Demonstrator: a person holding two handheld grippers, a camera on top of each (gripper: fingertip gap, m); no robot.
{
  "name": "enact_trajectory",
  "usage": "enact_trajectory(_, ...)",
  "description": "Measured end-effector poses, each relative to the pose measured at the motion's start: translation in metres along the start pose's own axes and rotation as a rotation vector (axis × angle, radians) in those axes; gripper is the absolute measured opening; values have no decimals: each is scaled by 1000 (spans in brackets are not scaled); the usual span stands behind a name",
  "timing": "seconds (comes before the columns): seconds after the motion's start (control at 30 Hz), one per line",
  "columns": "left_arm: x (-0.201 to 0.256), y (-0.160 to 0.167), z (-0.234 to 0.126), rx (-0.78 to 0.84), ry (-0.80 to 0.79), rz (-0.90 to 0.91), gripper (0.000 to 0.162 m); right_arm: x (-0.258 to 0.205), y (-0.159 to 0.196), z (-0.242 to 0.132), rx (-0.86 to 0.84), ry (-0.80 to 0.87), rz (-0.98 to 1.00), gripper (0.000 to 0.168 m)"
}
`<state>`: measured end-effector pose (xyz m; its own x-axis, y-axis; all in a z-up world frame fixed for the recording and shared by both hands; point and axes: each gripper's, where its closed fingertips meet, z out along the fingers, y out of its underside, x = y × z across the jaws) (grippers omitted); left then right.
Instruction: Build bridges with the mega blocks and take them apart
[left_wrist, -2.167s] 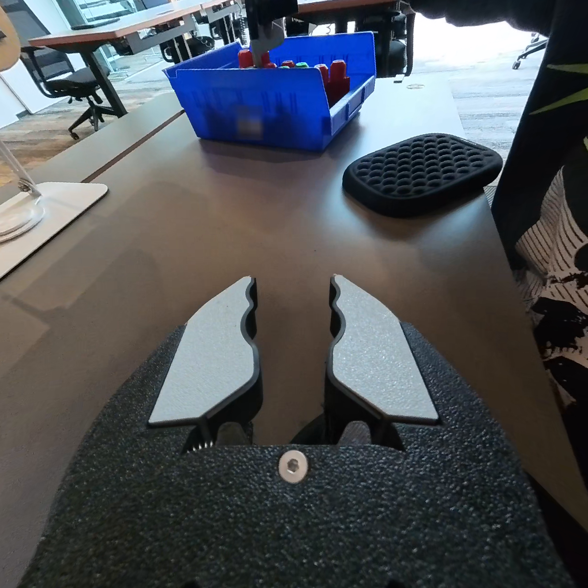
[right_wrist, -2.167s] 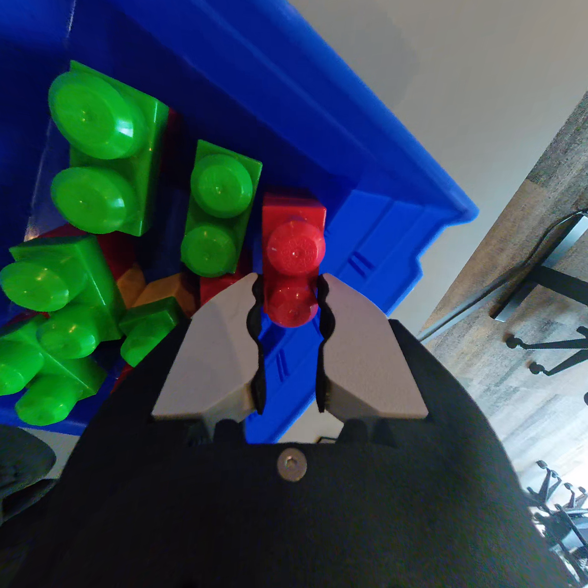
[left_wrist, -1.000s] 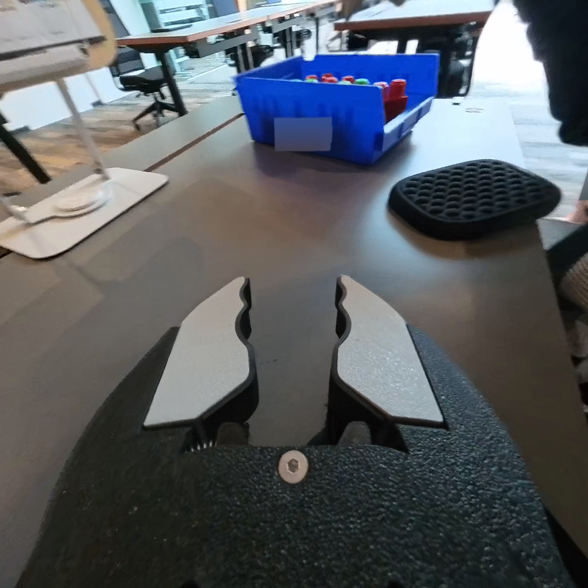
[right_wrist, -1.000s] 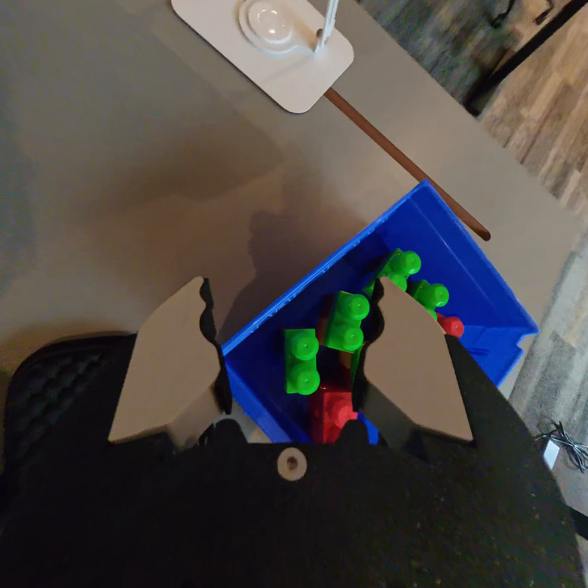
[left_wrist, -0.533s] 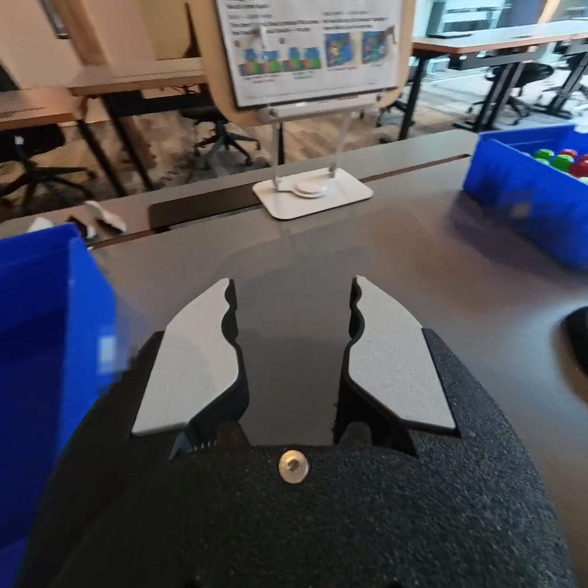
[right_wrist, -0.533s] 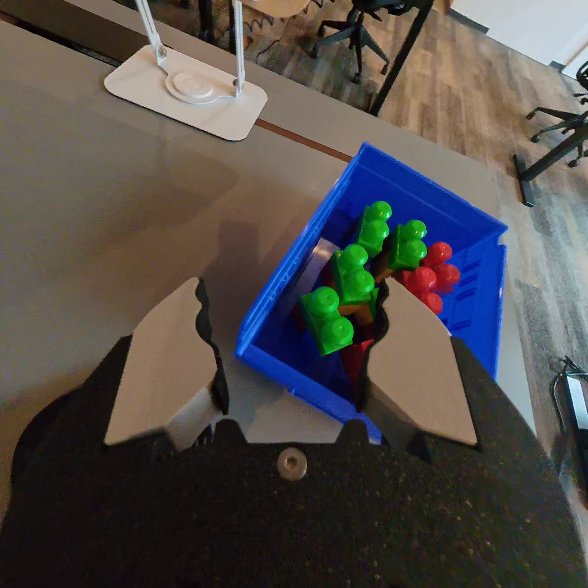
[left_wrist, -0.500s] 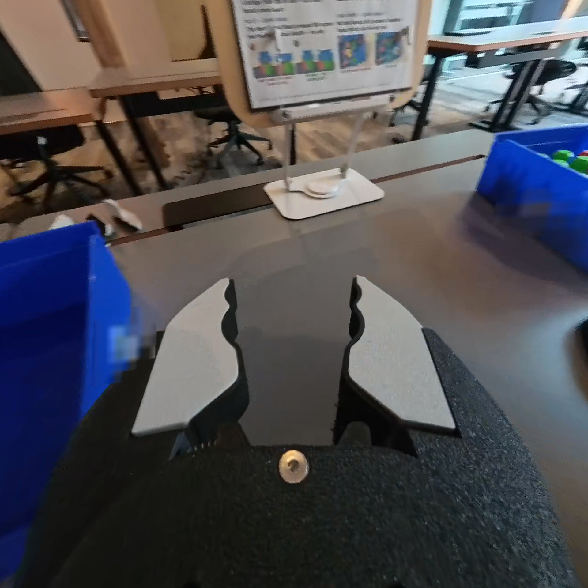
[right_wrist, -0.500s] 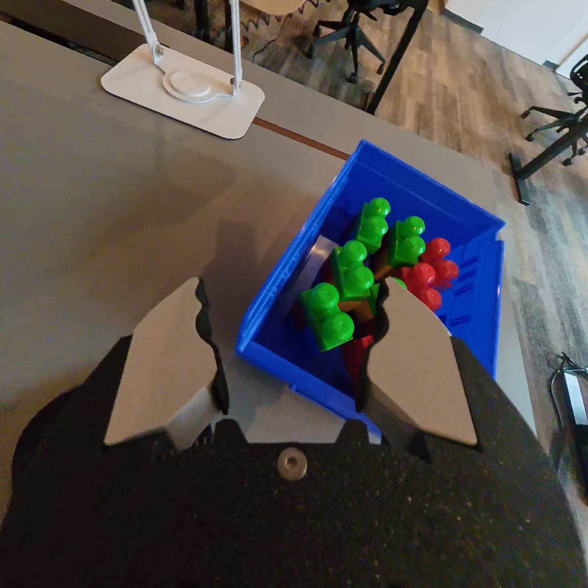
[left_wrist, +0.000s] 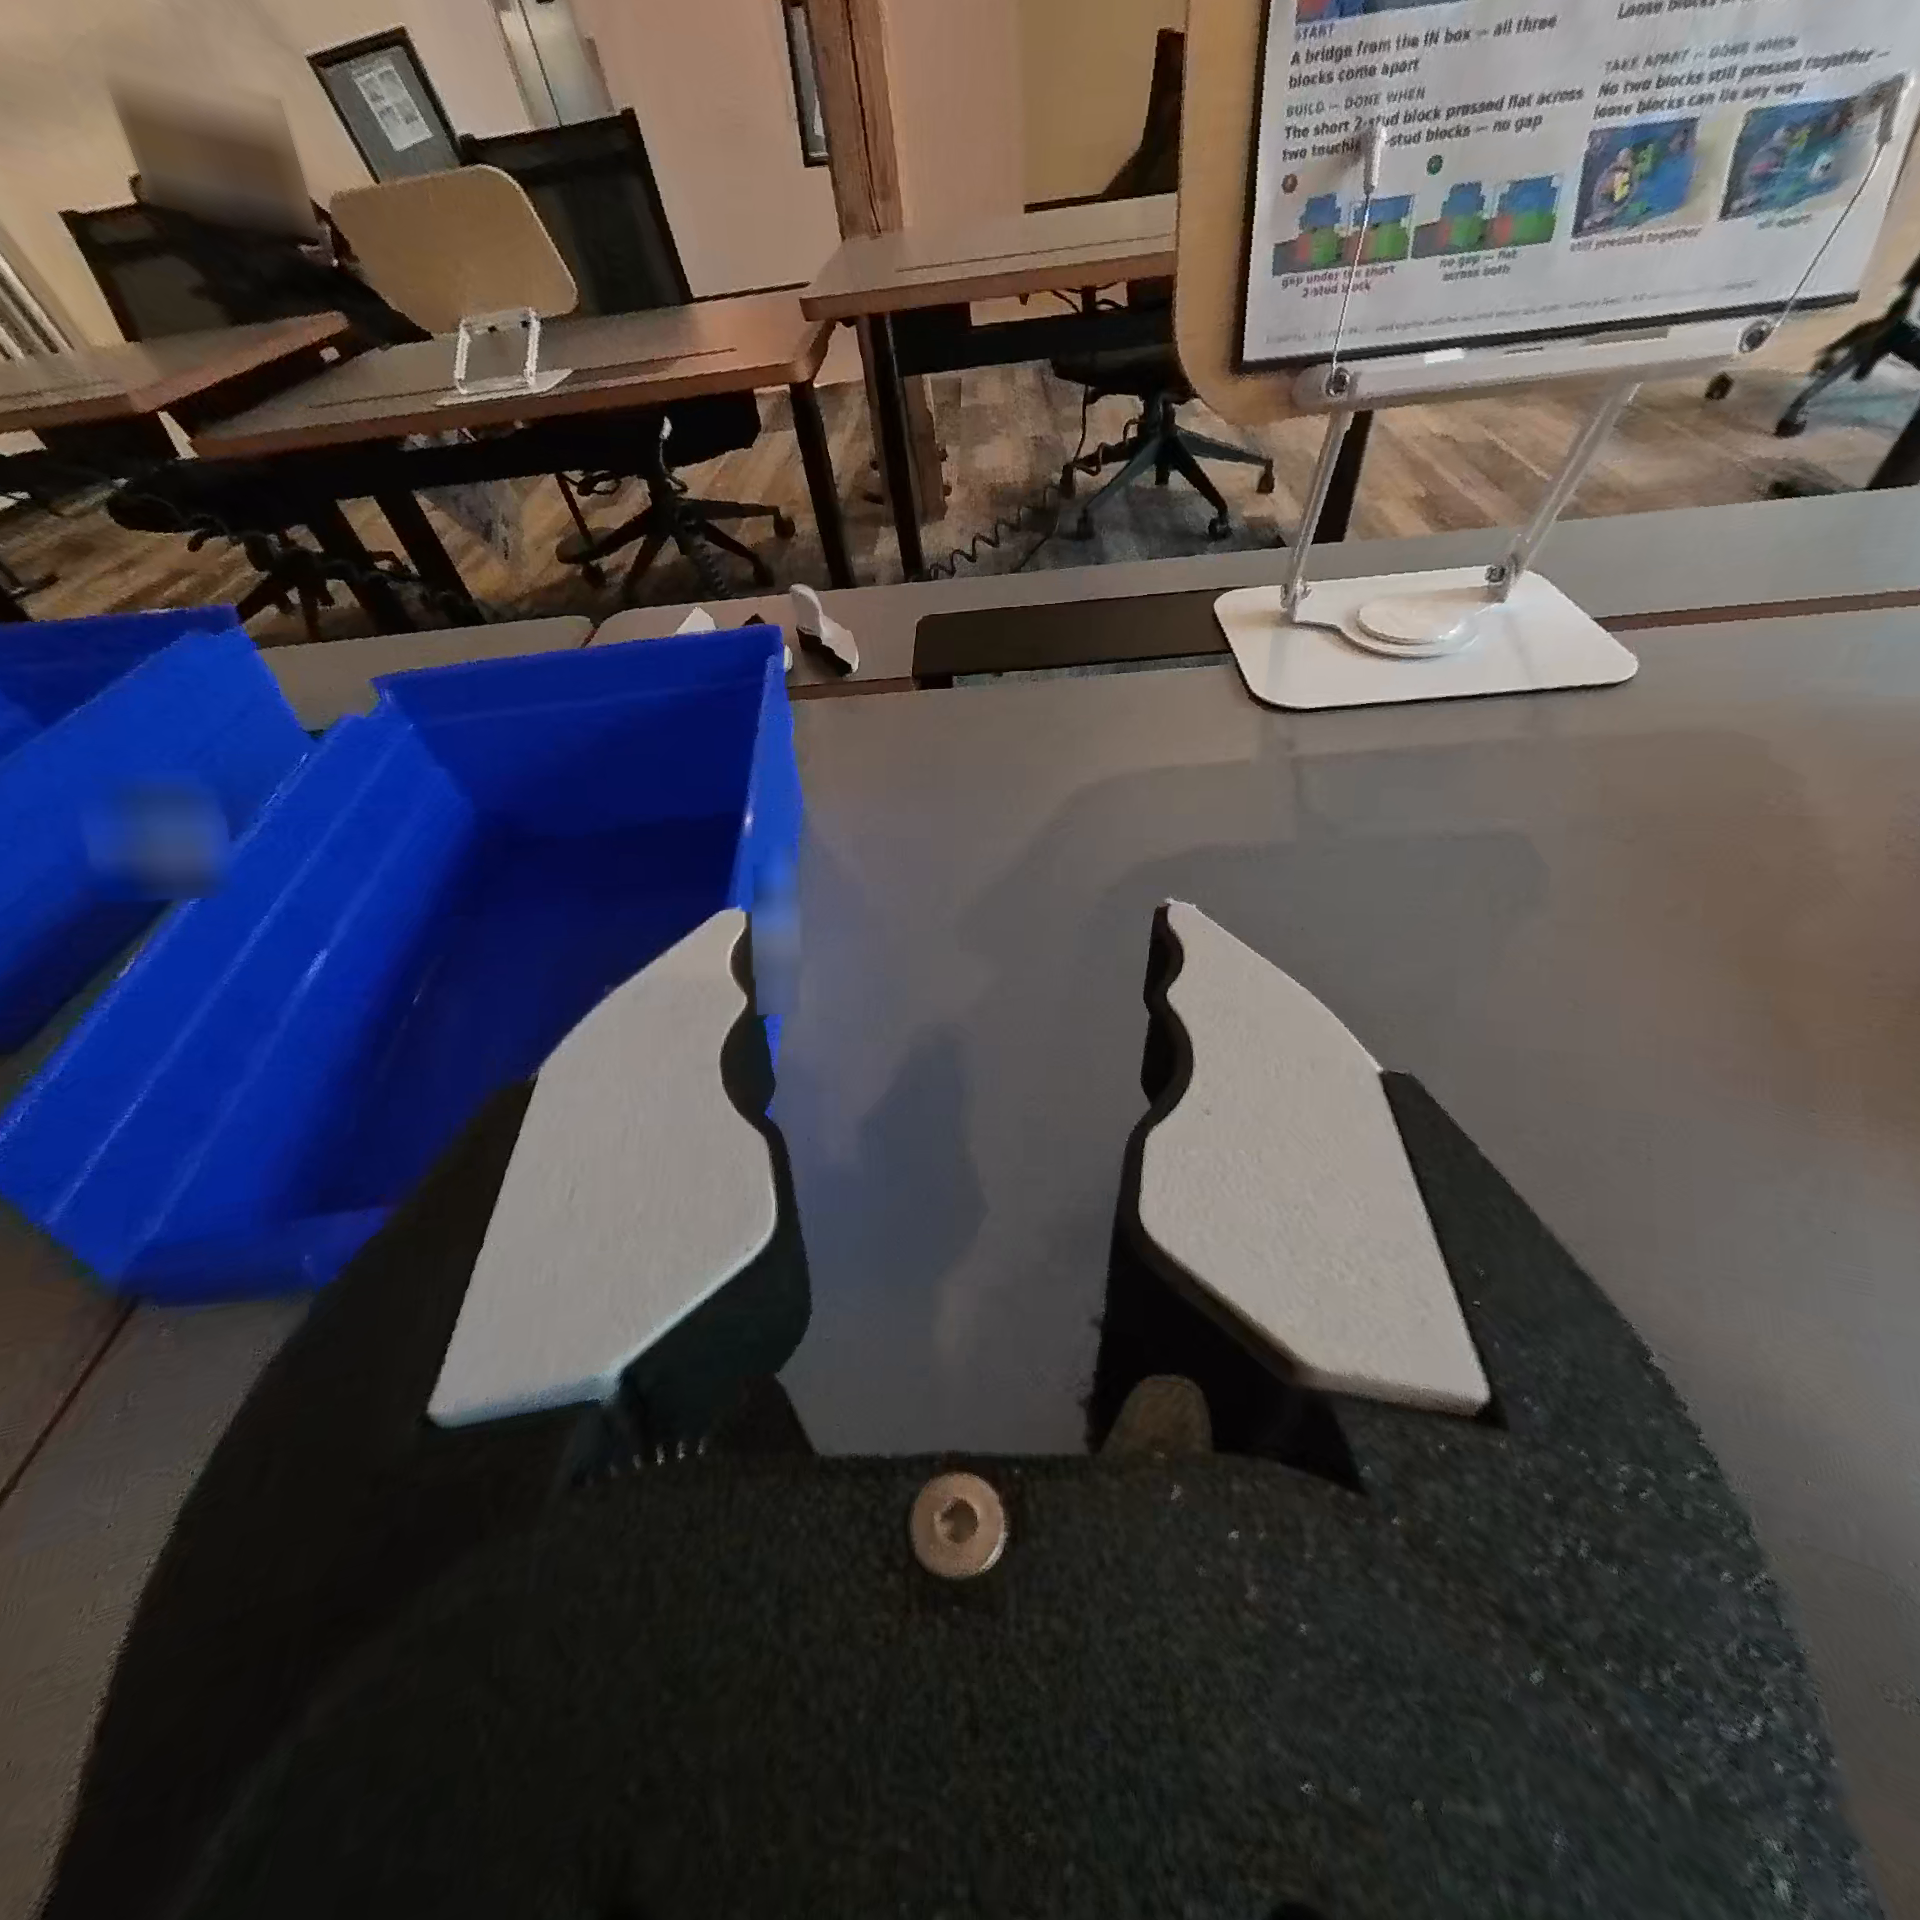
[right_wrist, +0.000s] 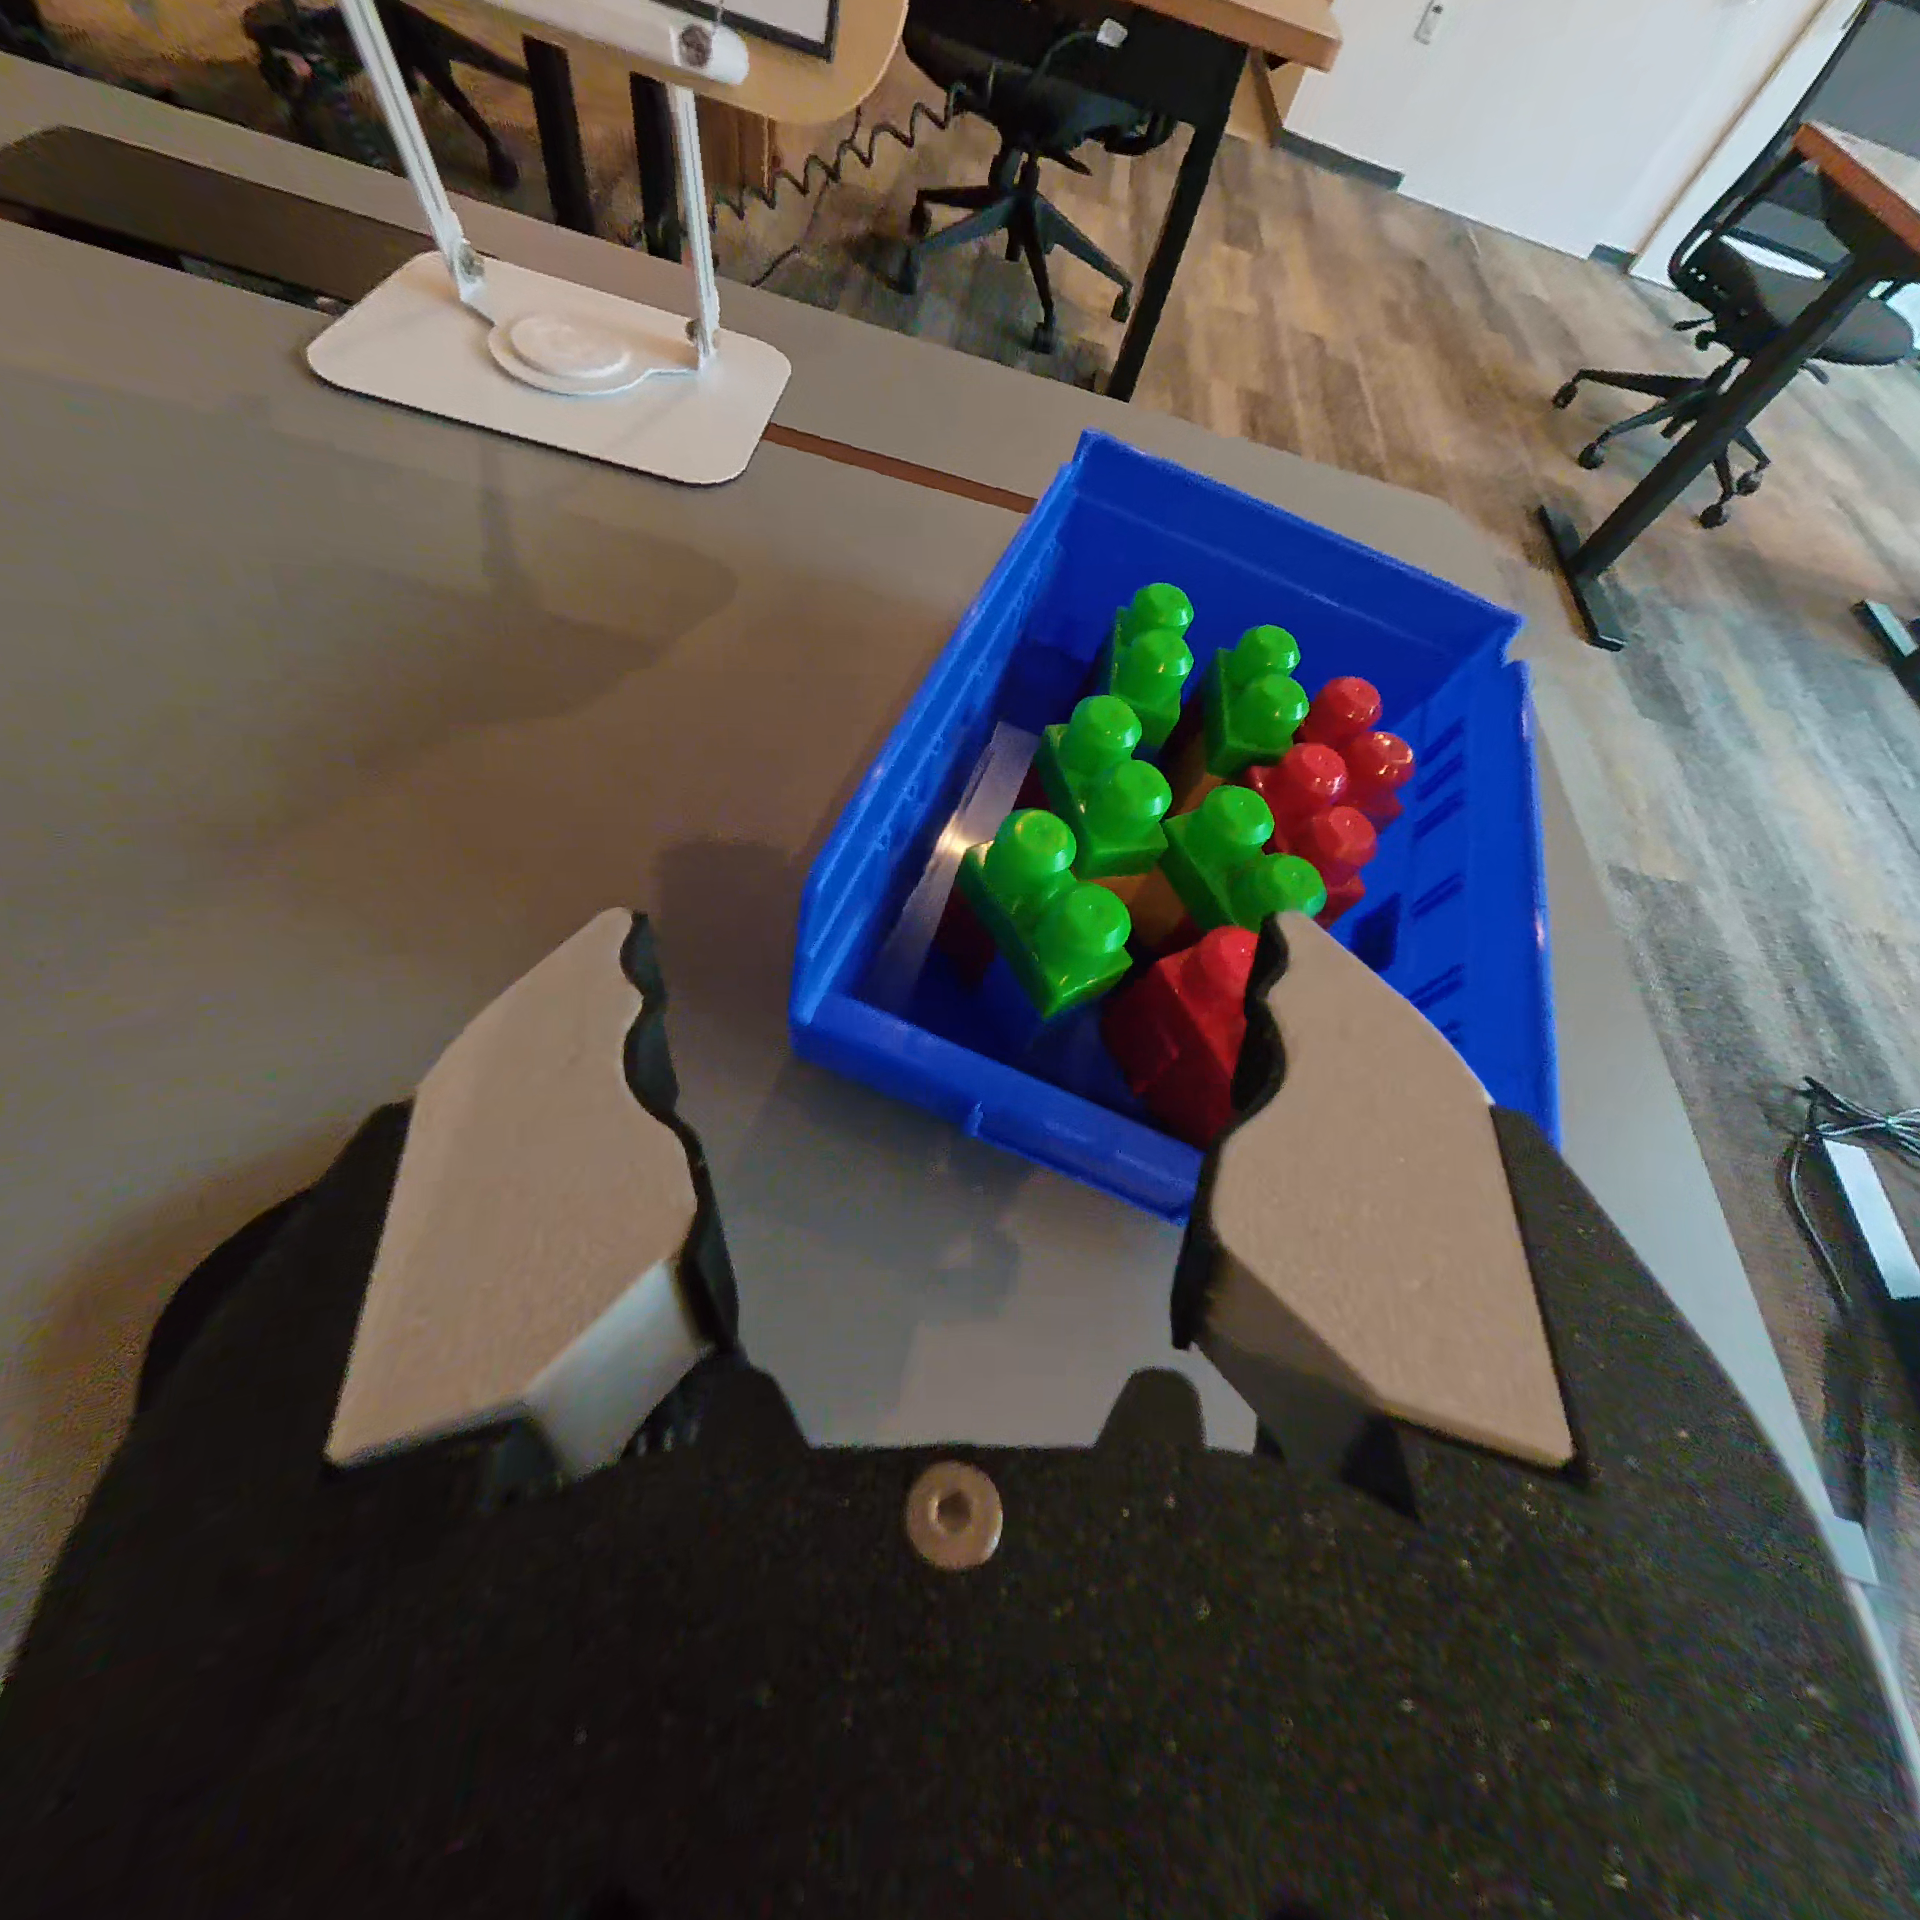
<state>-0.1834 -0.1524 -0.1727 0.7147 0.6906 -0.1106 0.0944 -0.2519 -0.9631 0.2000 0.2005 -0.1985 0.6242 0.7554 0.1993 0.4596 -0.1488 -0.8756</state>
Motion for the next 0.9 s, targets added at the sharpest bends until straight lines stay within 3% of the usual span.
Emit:
enact_trajectory(0.27, -3, 6, -19, -4, -6, 12, 68, -19, 7, -2, -16, -41, 2, 94)
enact_trajectory(0.77, 2, 8, -13, 12, 66, 65, 64, -32, 43, 89, -281, -3, 28, 62)
enact_trajectory(0.9, 0, 15, -10, 21, 97, 46, 64, -27, 53, 100, -342, 58, -33, 29)
